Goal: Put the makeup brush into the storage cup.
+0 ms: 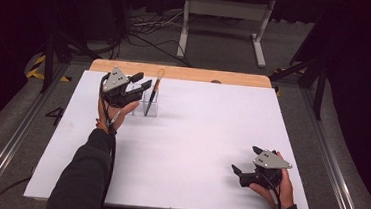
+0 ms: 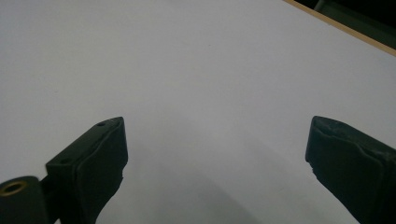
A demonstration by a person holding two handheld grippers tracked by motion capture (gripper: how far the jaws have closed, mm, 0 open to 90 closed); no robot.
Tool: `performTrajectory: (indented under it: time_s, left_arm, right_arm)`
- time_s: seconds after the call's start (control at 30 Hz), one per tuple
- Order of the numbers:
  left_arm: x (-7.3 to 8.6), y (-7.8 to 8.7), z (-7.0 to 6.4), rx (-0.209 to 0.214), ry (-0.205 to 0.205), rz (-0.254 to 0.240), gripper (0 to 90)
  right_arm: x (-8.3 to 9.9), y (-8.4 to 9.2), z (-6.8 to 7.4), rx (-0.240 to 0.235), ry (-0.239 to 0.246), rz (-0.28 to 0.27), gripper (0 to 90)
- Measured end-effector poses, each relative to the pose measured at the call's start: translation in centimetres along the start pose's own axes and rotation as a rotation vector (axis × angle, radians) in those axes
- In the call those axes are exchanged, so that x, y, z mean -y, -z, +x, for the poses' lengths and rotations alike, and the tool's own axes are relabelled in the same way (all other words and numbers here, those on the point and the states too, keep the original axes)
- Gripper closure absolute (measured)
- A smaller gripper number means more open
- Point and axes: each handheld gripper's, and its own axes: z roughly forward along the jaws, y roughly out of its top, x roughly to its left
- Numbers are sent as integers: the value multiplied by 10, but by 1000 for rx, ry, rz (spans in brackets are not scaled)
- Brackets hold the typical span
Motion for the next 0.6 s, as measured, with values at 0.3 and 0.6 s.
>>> performTrajectory:
  time_s: [0.3,0.6]
  left_arm:
    - [-9,16,-9,-22,-57,-27,338]
    - [-14,25,-14,0,-85,-14,163]
  right_arm:
    - [0,0,-1,1,-3,1,64]
    - [0,-1,0,0,-1,3,64]
